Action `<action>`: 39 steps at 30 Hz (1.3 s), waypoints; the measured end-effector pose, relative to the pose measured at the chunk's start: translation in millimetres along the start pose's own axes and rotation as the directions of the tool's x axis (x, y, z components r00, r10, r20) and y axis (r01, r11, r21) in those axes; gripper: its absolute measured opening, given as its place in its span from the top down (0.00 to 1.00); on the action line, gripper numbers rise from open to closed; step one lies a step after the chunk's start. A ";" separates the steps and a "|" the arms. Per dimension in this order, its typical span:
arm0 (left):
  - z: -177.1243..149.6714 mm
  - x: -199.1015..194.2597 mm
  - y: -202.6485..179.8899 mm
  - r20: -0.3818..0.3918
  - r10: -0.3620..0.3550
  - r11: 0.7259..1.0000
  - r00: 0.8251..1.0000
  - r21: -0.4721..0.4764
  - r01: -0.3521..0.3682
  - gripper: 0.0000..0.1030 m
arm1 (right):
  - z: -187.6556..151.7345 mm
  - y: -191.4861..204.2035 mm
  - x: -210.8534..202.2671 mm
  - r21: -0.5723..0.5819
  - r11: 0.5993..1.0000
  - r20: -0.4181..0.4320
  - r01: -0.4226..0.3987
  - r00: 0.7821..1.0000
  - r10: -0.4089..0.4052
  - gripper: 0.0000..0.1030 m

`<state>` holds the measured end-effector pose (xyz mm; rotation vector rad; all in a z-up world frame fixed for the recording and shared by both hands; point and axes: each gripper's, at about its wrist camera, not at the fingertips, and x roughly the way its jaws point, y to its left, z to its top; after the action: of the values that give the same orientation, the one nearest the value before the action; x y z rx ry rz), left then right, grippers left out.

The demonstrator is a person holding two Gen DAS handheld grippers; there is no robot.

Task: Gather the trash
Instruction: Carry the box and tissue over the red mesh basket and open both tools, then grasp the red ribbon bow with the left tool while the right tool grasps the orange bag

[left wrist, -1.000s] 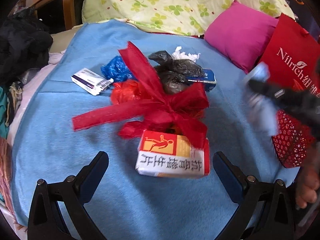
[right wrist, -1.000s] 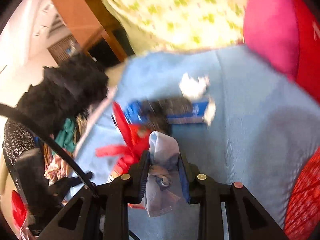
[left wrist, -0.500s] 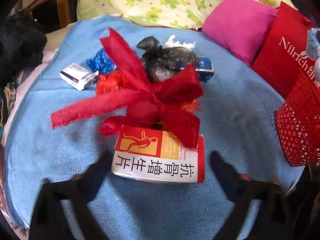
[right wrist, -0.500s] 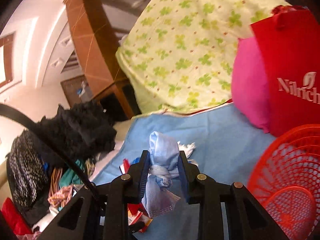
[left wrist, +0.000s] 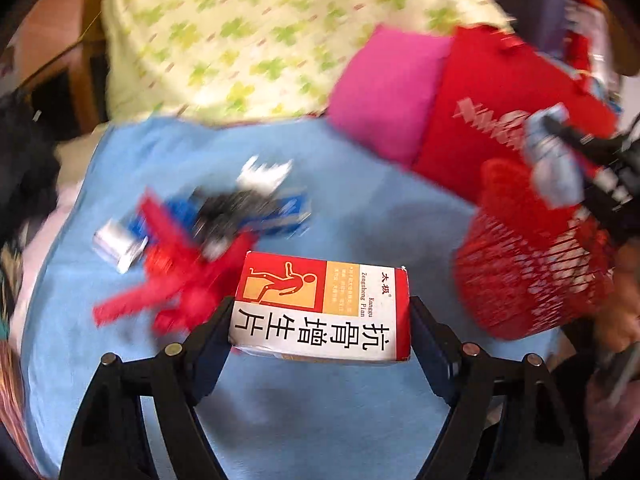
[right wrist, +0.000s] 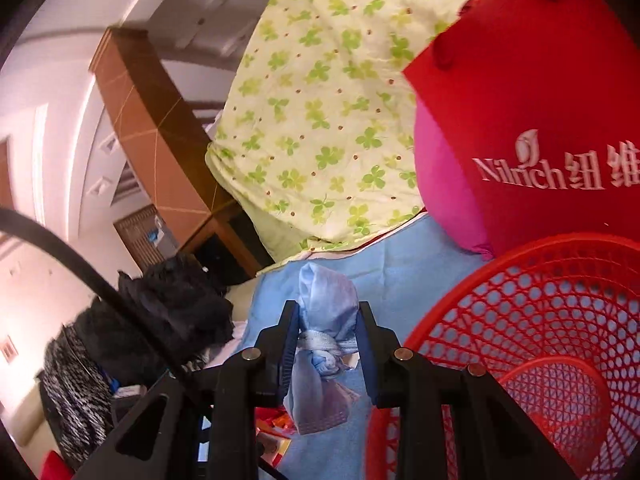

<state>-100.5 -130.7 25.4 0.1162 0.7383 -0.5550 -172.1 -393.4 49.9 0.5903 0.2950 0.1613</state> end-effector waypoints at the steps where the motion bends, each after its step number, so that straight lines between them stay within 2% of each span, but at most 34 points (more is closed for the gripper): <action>1: 8.1 -6.1 -12.1 0.022 -0.020 0.999 1.000 0.026 0.020 0.19 | 2.2 -3.4 -3.3 0.014 1.000 0.003 -0.004 1.000 0.004 0.71; 4: 30.1 -15.2 -44.0 0.062 -0.094 0.992 0.994 0.093 0.088 0.19 | 8.6 -20.6 -22.0 0.073 0.997 0.036 -0.017 0.999 0.014 0.71; 8: 60.5 -12.9 -92.2 0.079 -0.184 0.971 0.980 0.170 0.168 0.19 | 16.9 -47.6 -48.0 0.140 0.990 0.101 0.019 0.994 -0.033 0.69; 12: 76.1 2.2 -132.1 0.059 -0.243 0.948 0.968 0.225 0.224 0.18 | 20.8 -75.3 -63.8 0.215 0.974 0.118 0.067 0.989 -0.094 0.68; 14: 79.3 16.6 -153.1 0.023 -0.258 0.935 0.966 0.258 0.243 0.18 | 23.2 -85.4 -68.5 0.238 0.967 0.115 0.095 0.985 -0.125 0.67; 16: 76.0 25.2 -166.8 -0.011 -0.251 0.930 0.968 0.273 0.245 0.18 | 24.3 -97.3 -73.2 0.284 0.950 0.105 0.132 0.980 -0.167 0.46; 17: 74.8 28.9 -170.2 -0.022 -0.242 0.931 0.970 0.278 0.239 0.18 | 23.3 -103.3 -76.4 0.307 0.942 0.110 0.136 0.978 -0.177 0.23; 19: 72.3 34.1 -171.9 -0.033 -0.236 0.931 0.971 0.280 0.235 0.18 | 23.5 -112.2 -84.7 0.351 0.927 0.144 0.131 0.971 -0.191 0.20; 24: 69.2 22.5 -145.3 0.001 -0.229 0.948 0.974 0.229 0.222 0.18 | 25.8 -102.8 -90.9 0.312 0.942 0.190 0.122 0.964 -0.188 0.20; 31: 65.4 4.0 -103.9 0.052 -0.207 0.968 0.977 0.155 0.197 0.18 | 23.3 -51.0 -87.4 0.151 0.982 0.300 0.111 0.942 -0.152 0.20; 36: 35.0 -7.6 -39.9 0.054 -0.081 0.994 0.995 0.083 0.077 0.18 | 14.7 -8.8 -71.0 0.010 0.996 0.303 0.083 0.949 -0.082 0.20; 39: 7.0 -15.4 15.5 0.032 0.042 0.999 0.999 0.002 -0.042 0.18 | 4.2 23.5 -57.0 -0.100 0.994 0.284 0.039 0.959 -0.009 0.21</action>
<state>-97.6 -112.8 39.4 0.1251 0.7027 -0.5170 -226.3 -389.6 79.5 0.4978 0.0149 0.0666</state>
